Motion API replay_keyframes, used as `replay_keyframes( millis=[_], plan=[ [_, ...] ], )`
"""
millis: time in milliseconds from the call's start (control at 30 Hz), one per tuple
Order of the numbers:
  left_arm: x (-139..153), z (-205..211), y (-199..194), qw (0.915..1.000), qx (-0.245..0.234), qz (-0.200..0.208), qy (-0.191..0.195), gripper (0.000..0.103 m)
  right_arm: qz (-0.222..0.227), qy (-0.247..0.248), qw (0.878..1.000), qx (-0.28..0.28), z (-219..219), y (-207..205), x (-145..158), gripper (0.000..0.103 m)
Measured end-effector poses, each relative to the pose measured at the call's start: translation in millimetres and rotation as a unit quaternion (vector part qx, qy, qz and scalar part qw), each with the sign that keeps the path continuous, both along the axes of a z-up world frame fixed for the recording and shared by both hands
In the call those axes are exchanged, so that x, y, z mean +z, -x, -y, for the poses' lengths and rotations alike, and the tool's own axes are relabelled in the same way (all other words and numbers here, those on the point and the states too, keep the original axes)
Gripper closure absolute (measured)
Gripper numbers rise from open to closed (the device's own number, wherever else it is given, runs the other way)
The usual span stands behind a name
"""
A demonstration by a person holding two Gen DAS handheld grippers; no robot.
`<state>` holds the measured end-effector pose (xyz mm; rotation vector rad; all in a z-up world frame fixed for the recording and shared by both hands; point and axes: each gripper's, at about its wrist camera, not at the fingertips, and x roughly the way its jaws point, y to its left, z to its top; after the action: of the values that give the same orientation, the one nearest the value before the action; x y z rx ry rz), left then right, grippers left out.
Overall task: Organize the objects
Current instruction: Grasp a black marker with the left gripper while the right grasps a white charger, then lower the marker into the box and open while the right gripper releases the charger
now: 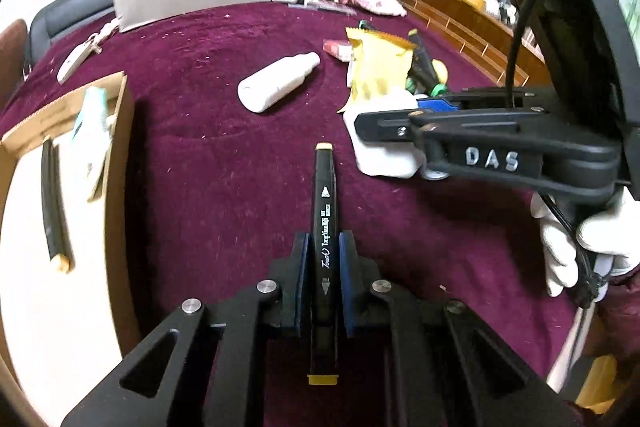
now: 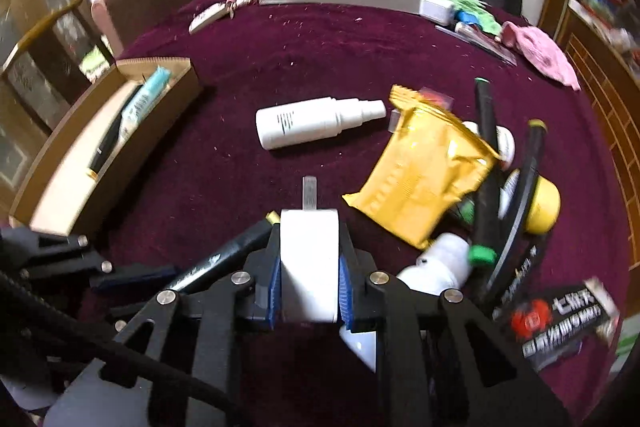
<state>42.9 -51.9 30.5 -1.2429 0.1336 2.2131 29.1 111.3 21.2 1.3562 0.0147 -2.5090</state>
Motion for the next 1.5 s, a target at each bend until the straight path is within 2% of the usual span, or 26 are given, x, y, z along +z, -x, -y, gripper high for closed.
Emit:
replay_keyframes(
  millis=[267,500,767,867,1033,1300,1500],
  plan=[
    [38,55,-28,0.9960,0.041,-0.033,-0.073,0.092,-0.025,0.011,0.999,0.017,19,-26,31,0.083],
    [73,111,-40,0.9873,0.091,-0.069,-0.110,0.092,-0.048,0.027,0.997,0.050,48,-47,59,0.083],
    [94,175,-22,0.9774,0.159,-0.094,-0.103,0.091,-0.047,0.064,0.993,0.093,93,-44,85,0.083],
    [92,192,-5,0.9749,0.181,-0.094,-0.089,0.091,-0.034,0.079,0.990,0.111,119,-33,88,0.083],
    [69,210,35,0.9720,0.213,-0.075,-0.066,0.091,0.001,0.098,0.988,0.123,164,0,77,0.083],
    [28,236,84,0.9663,0.248,-0.031,-0.060,0.092,0.061,0.104,0.986,0.117,223,61,35,0.082],
    [9,248,104,0.9623,0.263,-0.008,-0.067,0.092,0.081,0.098,0.986,0.103,244,94,11,0.082]
  ],
)
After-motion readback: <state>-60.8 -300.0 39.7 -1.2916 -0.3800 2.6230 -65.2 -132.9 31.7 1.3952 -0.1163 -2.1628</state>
